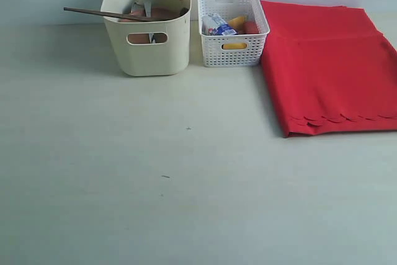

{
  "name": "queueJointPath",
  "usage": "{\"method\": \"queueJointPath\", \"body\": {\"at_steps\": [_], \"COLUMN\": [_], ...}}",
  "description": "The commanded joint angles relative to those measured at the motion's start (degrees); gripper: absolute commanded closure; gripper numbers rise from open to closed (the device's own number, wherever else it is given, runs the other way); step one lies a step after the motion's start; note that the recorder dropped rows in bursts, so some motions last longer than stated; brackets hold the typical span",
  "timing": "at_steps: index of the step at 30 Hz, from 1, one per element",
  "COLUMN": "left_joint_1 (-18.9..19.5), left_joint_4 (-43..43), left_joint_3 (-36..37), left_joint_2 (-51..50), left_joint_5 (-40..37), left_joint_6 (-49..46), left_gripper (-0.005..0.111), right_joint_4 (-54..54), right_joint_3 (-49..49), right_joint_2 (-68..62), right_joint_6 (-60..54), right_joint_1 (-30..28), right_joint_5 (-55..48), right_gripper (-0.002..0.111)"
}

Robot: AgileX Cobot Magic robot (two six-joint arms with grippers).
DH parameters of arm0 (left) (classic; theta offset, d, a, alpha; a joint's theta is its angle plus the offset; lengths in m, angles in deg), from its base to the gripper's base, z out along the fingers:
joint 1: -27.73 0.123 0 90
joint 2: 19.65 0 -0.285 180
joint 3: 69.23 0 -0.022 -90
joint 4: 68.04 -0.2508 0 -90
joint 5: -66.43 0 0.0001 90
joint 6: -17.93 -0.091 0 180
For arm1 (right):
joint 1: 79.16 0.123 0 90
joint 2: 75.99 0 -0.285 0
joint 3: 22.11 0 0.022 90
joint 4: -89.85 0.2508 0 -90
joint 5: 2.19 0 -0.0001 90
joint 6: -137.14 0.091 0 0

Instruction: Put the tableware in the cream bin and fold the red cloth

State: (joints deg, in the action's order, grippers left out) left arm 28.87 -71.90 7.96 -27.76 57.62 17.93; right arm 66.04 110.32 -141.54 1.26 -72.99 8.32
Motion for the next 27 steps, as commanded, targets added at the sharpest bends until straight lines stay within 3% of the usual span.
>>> {"method": "queueJointPath", "body": {"at_steps": [1,6,8,18,23,27], "left_joint_1": [0.1,0.1,0.1,0.1,0.1,0.1], "left_joint_4": [-0.4,-0.4,-0.4,-0.4,-0.4,-0.4], "left_joint_3": [0.0,0.0,0.0,0.0,0.0,0.0], "left_joint_2": [0.3,0.3,0.3,0.3,0.3,0.3], "left_joint_5": [-0.1,-0.1,-0.1,-0.1,-0.1,-0.1], "left_joint_6": [0.0,0.0,0.0,0.0,0.0,0.0], "left_gripper": [0.107,0.107,0.107,0.107,0.107,0.107], "right_joint_4": [-0.3,-0.3,-0.4,-0.4,8.4,25.4], "right_joint_3": [-0.3,-0.3,0.4,0.3,-1.4,-7.2], "right_joint_2": [0.4,0.4,0.4,12.1,24.1,35.9], "right_joint_6": [-0.2,-0.2,-4.8,-5.0,-10.4,-30.1], "right_joint_1": [-0.1,-0.1,-0.1,-0.1,-0.1,-0.1], "right_joint_5": [0.3,0.9,6.6,-15.8,-21.3,-21.5], "right_gripper": [0.108,0.108,0.108,0.108,0.108,0.108]}}
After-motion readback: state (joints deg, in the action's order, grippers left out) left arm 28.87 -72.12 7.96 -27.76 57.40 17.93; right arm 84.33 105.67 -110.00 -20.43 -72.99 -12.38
